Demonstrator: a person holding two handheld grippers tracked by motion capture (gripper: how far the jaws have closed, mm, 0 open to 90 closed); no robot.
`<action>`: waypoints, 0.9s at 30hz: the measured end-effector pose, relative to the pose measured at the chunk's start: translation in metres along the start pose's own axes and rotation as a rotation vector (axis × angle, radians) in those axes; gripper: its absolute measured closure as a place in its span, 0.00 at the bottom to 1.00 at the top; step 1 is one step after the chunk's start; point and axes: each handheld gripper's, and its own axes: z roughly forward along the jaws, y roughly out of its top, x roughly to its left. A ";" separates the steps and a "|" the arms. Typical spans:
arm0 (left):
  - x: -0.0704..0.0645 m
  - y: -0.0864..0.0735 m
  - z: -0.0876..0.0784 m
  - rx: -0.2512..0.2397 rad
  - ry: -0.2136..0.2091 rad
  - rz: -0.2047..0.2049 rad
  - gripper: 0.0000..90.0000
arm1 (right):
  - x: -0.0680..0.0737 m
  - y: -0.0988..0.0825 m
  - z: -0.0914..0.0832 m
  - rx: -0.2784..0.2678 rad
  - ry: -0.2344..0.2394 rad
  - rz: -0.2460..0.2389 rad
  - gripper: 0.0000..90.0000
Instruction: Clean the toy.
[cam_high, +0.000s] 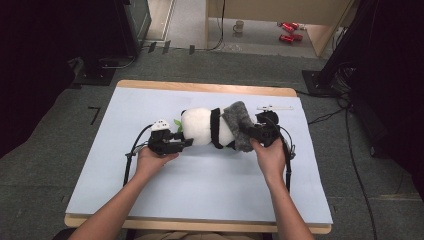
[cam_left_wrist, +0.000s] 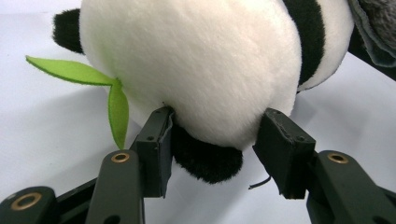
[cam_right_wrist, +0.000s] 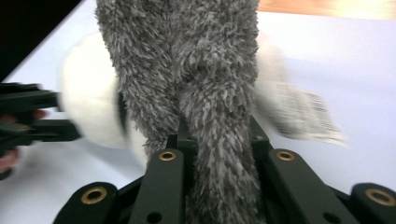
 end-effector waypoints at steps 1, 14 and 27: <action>0.000 0.000 0.000 0.002 0.001 0.003 0.53 | -0.004 -0.001 -0.001 -0.001 -0.009 0.008 0.84; 0.001 -0.001 -0.005 0.032 0.010 0.141 0.47 | -0.013 -0.003 -0.012 -0.027 0.066 0.047 0.84; 0.007 -0.006 -0.009 0.021 -0.010 0.178 0.45 | -0.012 -0.007 0.006 0.008 0.073 0.034 0.84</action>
